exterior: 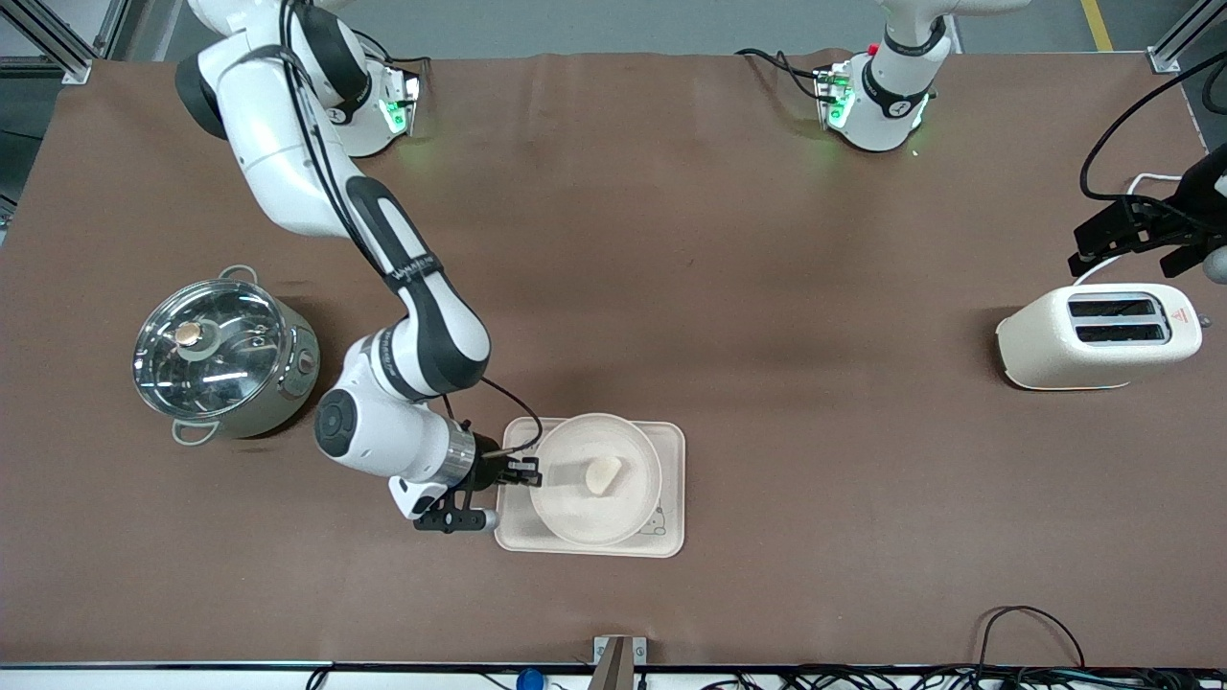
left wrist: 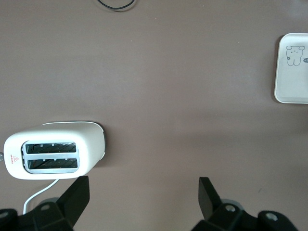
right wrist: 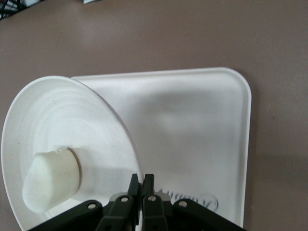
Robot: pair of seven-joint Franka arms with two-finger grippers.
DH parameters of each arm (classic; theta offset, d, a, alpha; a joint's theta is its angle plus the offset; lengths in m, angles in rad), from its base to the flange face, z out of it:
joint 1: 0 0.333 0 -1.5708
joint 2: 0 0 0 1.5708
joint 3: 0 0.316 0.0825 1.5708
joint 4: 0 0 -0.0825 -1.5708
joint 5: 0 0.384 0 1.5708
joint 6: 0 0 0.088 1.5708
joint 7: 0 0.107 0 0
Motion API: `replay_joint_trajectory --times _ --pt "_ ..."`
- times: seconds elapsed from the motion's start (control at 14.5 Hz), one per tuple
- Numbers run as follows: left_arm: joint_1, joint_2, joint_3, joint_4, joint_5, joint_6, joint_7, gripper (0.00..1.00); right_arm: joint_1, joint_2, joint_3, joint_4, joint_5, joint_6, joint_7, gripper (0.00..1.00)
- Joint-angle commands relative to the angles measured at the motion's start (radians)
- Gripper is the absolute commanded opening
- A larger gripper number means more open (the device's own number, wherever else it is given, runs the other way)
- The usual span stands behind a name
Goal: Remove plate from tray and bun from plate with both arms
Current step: 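Lift the plate with the bun off the tray and set it beside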
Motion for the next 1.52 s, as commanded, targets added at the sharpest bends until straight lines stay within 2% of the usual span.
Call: replay_joint_trajectory --times 0.0,0.35,0.55,0.9,1.18,1.45 --pt "0.006 0.006 -0.003 0.019 0.005 -0.017 0.010 1.00 -0.020 -0.127 0.010 -0.120 0.010 -0.091 0.004 0.01" --pt "0.003 0.006 -0.005 0.018 0.003 -0.017 0.007 1.00 0.015 -0.343 0.010 -0.423 -0.002 -0.065 -0.035 0.01" --pt "0.004 0.006 -0.005 0.018 0.003 -0.017 0.008 1.00 0.060 -0.443 0.011 -0.619 -0.002 0.071 -0.041 0.01" --pt "0.004 0.005 -0.005 0.016 0.003 -0.019 0.008 1.00 0.147 -0.447 0.016 -0.778 -0.001 0.289 -0.041 0.01" --pt "0.006 0.005 -0.005 0.014 0.003 -0.019 0.011 1.00 0.212 -0.439 0.016 -0.859 0.006 0.441 -0.045 0.01" --pt "0.006 0.005 -0.005 0.014 0.005 -0.019 0.011 1.00 0.220 -0.388 0.016 -0.865 0.013 0.523 -0.044 0.01"
